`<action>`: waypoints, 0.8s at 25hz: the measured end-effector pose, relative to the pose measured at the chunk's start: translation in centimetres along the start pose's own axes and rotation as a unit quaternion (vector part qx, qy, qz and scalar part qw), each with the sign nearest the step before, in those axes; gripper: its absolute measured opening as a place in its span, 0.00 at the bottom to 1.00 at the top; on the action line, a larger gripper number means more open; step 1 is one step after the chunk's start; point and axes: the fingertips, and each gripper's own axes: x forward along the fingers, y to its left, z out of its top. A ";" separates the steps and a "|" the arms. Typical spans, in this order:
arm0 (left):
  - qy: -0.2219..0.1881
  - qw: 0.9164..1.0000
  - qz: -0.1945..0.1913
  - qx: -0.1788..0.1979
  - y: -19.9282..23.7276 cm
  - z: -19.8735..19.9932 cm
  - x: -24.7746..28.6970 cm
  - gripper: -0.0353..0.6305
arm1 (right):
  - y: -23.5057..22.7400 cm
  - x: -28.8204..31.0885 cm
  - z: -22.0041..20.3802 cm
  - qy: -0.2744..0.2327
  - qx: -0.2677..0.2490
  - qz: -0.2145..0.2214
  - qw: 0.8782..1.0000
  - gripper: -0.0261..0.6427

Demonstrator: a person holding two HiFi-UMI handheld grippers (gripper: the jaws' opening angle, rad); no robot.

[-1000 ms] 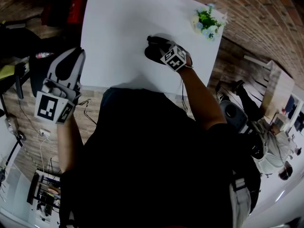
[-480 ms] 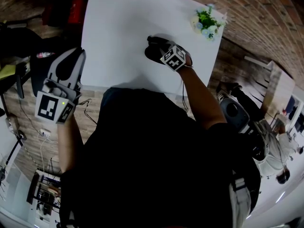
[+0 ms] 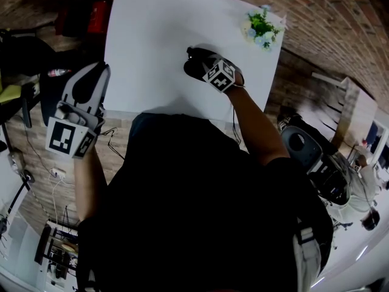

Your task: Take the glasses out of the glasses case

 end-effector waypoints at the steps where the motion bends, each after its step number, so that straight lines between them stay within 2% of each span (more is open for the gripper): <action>1: 0.001 1.000 0.000 0.004 -0.1 0.0 -0.1 0.12 | 0.0 -0.1 0.0 -0.001 -0.001 -0.001 1.000 0.08; 20: -0.011 1.000 0.002 0.023 -2.6 1.4 -2.5 0.12 | 0.5 -2.6 0.4 -0.013 -0.012 -0.015 1.000 0.07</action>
